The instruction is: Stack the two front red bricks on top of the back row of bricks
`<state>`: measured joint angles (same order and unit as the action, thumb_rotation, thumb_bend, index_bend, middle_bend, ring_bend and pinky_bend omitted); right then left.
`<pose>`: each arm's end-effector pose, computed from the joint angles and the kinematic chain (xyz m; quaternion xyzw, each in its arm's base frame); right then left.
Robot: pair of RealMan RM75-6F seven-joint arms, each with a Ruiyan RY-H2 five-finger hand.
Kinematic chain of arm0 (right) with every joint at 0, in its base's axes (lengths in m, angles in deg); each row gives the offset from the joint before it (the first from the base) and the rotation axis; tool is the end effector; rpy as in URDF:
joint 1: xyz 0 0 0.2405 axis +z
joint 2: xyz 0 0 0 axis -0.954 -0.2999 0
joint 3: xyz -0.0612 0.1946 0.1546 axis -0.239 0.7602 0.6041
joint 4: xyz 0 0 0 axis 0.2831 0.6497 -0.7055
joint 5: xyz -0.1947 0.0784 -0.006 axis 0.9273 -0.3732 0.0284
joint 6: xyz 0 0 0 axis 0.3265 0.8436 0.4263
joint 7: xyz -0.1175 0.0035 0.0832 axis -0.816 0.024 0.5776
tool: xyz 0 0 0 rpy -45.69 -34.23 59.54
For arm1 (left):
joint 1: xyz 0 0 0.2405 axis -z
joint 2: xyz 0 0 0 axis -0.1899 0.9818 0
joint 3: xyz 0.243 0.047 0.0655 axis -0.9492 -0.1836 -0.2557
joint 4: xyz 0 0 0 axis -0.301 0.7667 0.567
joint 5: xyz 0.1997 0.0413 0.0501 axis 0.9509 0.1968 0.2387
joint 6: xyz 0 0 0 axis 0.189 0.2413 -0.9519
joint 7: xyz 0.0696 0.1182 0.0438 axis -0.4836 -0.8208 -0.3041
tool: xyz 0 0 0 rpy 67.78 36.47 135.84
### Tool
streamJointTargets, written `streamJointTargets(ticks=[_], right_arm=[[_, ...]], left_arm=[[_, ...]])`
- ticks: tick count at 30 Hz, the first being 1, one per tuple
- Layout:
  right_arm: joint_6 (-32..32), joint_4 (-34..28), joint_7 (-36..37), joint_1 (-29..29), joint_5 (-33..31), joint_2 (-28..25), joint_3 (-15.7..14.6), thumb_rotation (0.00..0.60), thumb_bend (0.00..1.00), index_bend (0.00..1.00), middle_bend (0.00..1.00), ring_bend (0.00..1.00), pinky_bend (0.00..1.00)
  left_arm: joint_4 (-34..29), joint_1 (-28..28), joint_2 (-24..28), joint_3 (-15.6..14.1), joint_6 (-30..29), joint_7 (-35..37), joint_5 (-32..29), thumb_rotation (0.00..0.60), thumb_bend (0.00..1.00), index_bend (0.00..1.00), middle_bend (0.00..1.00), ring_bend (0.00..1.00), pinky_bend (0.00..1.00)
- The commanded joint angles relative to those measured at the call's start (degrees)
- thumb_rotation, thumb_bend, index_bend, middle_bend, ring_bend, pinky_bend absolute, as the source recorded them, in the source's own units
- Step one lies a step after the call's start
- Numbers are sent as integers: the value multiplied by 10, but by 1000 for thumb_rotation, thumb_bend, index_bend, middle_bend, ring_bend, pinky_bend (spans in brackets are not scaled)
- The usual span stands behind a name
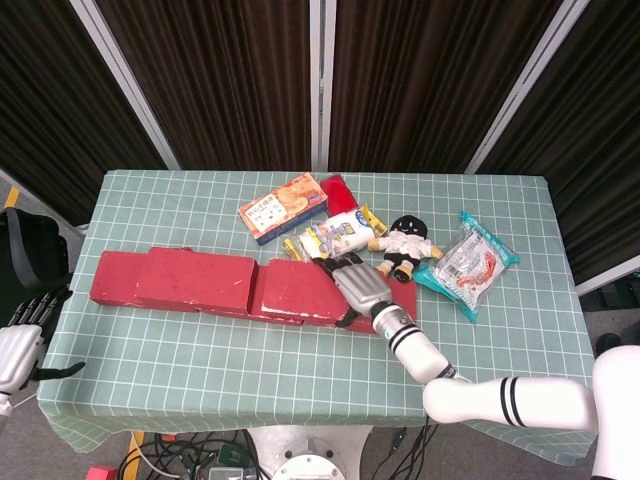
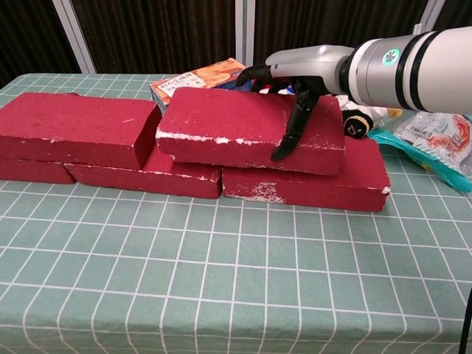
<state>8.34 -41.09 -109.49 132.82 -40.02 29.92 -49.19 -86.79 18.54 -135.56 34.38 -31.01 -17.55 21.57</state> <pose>-0.0507 -0.3416 -0.0163 0.7636 -0.4605 0.3147 0.3252 -0.3447 0.1808 0.1670 -0.6027 -0.4772 -0.3723 0.5200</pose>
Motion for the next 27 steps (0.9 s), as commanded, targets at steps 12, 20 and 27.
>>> streamJointTargets(ticks=[12,20,27], right_arm=[[-16,37,8,48,-58,22,-2,600,13,0,282,234,0],[-14,49,3,72,-80,32,-8,600,17,0,282,234,0],[-9,55,6,81,-88,38,-15,600,18,0,282,234,0]], left_arm=[[17,0,-6,-3,3,20,1,600,29,24,0,0,0],[21,1,-7,-4,7,26,0,600,30,24,0,0,0],[25,0,-8,-5,5,31,3,600,29,24,0,0,0]])
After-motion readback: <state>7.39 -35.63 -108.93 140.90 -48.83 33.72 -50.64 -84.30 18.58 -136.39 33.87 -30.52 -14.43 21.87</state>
